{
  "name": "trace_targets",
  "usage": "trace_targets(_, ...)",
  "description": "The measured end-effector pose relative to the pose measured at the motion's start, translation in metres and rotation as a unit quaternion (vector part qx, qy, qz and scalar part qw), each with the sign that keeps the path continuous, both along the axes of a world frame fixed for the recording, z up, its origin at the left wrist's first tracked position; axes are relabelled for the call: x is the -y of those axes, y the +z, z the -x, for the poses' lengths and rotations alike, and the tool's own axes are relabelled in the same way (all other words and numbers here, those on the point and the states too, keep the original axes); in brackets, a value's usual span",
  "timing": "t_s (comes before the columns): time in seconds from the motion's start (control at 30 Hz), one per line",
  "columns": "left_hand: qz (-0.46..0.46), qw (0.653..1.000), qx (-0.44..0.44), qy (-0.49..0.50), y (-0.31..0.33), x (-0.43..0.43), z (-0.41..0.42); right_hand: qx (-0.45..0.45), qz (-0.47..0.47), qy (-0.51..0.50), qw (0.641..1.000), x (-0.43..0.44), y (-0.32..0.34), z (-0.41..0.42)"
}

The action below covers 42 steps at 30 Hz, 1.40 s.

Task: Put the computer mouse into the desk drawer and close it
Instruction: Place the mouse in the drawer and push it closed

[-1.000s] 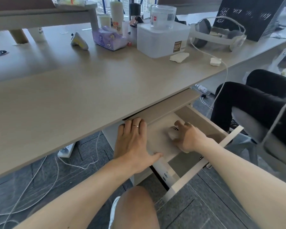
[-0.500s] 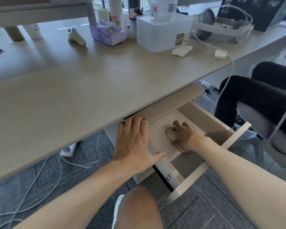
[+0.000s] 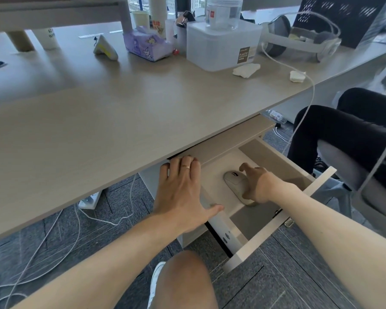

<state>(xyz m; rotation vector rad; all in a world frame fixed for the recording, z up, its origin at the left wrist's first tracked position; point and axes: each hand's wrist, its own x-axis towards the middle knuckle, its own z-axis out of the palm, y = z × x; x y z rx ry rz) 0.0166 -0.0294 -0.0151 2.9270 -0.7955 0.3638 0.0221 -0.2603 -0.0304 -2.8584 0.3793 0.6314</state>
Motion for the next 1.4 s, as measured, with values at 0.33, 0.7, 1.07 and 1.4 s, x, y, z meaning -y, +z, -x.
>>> trace_targets(0.33, 0.0, 1.0, -0.004, 0.001, -0.002, 0.0, -0.001, 0.031, -0.01, -0.02, 0.999, 0.007, -0.003, -0.014)
trace_targets(0.7, -0.019, 1.0, -0.004, -0.008, 0.0, -0.002, -0.001, 0.234, 0.011, 0.026, 0.972, -0.001, 0.027, 0.049)
trace_targets(1.07, -0.077, 0.997, -0.027, -0.007, 0.01, -0.003, 0.005, 0.35, -0.356, -0.37, 0.783, -0.02, -0.01, 0.144)
trace_targets(1.4, -0.043, 0.992, -0.121, 0.007, 0.022, -0.005, 0.012, 0.296, -0.539, -0.424, 0.666, -0.033, -0.01, 0.135)
